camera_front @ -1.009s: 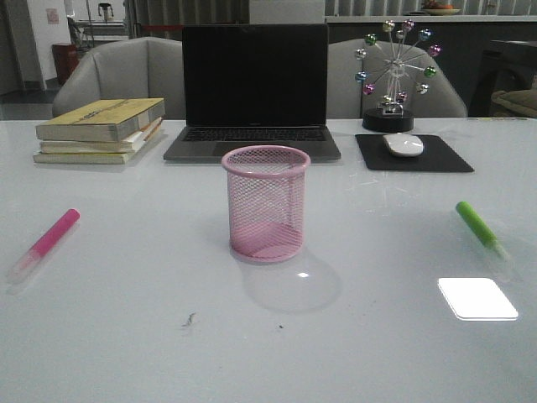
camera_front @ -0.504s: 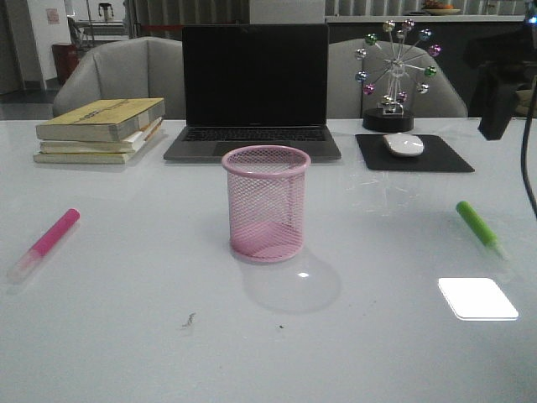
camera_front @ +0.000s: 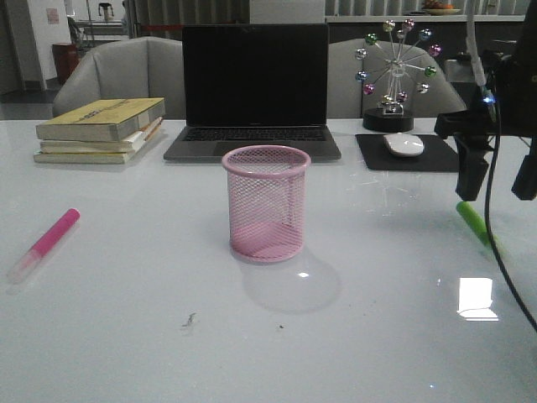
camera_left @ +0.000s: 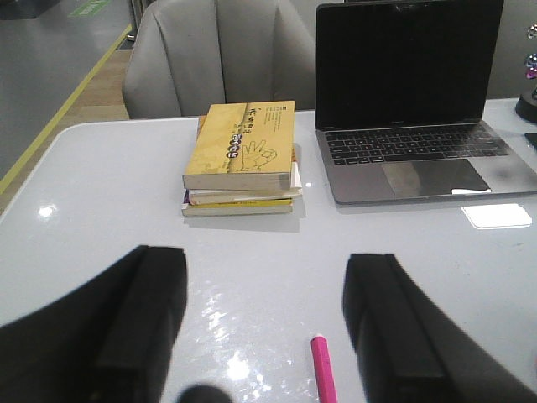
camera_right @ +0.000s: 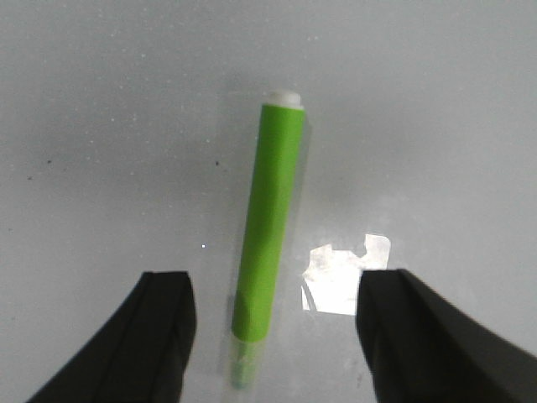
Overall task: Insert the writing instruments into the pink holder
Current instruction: 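Lower the right gripper over the green highlighter and close on it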
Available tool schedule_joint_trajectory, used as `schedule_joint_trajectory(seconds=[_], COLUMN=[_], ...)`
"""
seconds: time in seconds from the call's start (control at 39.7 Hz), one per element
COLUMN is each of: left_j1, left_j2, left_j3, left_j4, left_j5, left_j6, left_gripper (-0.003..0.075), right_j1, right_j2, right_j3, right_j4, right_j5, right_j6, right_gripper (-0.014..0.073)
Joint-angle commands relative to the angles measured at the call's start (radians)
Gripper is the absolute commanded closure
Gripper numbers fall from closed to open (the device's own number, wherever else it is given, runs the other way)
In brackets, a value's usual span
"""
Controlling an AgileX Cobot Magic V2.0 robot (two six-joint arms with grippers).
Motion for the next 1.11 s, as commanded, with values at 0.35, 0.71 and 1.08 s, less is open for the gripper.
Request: schedule_joint_trajectory(seconds=[0.35, 0.71, 1.08], left_j1=[0.002, 0.002, 0.002], left_j2=[-0.005, -0.005, -0.005], left_j3=[-0.039, -0.039, -0.039], left_j4=[-0.011, -0.011, -0.011], left_j5=[-0.081, -0.075, -0.057], left_j6=[-0.002, -0.002, -0.002], left_gripper=[0.0253, 0.0253, 0.0253], right_j1=[-0.005, -0.005, -0.005], right_j2=[0.008, 0.047, 0.055], right_j3=[-0.033, -0.033, -0.033], right_j4=[0.004, 0.021, 0.021], right_j5=[-0.070, -0.089, -0.107], right_j6=[-0.004, -0.004, -0.004], right_gripper=[0.0065, 0.0084, 0.0398])
